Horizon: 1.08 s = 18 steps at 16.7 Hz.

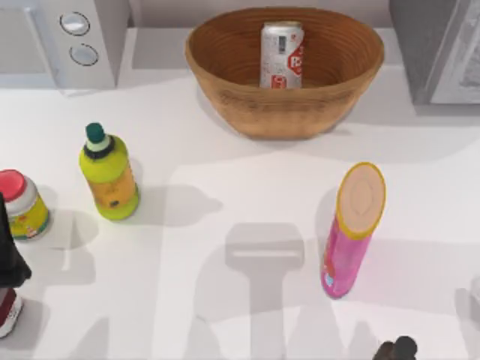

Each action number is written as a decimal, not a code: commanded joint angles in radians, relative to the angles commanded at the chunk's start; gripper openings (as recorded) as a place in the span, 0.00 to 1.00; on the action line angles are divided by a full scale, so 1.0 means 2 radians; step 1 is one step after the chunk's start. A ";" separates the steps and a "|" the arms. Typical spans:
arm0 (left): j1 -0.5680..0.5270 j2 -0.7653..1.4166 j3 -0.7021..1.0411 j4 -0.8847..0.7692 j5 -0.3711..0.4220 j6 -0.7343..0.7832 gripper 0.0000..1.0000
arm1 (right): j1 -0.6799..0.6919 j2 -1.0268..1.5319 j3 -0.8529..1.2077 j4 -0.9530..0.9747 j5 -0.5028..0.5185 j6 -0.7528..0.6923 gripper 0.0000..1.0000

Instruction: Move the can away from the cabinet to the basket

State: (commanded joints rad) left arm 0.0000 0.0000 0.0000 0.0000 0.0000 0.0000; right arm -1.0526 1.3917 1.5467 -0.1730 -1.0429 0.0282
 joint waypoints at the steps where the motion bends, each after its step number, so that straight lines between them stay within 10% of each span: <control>1: 0.000 0.000 0.000 0.000 0.000 0.000 1.00 | 0.001 -0.007 0.027 -0.031 0.001 0.000 1.00; 12: 0.000 0.000 0.000 0.000 0.000 0.000 1.00 | 0.009 -0.025 0.099 -0.103 0.010 0.000 1.00; 18: 0.000 0.000 0.000 0.000 0.000 0.000 1.00 | 0.142 -0.021 0.112 -0.111 0.144 -0.002 1.00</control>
State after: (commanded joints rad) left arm 0.0000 0.0000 0.0000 0.0000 0.0000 0.0000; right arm -0.7690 1.3494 1.7698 -0.3943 -0.7548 0.0232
